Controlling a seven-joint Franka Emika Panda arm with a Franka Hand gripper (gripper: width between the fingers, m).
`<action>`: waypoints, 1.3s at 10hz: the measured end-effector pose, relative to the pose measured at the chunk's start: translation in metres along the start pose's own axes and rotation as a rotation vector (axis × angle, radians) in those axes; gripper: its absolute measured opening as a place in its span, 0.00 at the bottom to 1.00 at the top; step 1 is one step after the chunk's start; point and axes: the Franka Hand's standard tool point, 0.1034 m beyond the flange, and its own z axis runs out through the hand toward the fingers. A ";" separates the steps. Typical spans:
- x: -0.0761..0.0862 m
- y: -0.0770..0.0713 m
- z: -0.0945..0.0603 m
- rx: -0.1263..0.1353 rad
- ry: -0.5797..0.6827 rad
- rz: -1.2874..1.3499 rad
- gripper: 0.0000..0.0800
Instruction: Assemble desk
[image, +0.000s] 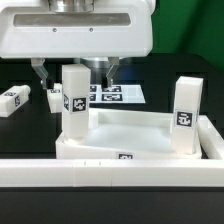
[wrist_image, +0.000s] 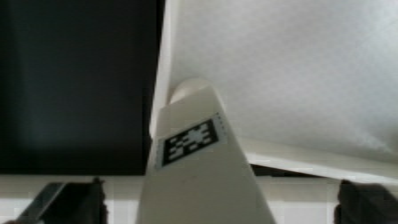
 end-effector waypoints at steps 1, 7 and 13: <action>0.000 0.001 0.000 -0.001 0.001 -0.067 0.81; -0.001 0.001 0.002 -0.002 -0.003 -0.099 0.38; -0.005 0.001 0.004 0.008 -0.007 0.144 0.38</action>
Offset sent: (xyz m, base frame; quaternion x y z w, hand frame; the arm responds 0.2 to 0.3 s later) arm 0.0000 0.0000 0.0000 0.0000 0.0000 0.0000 1.0000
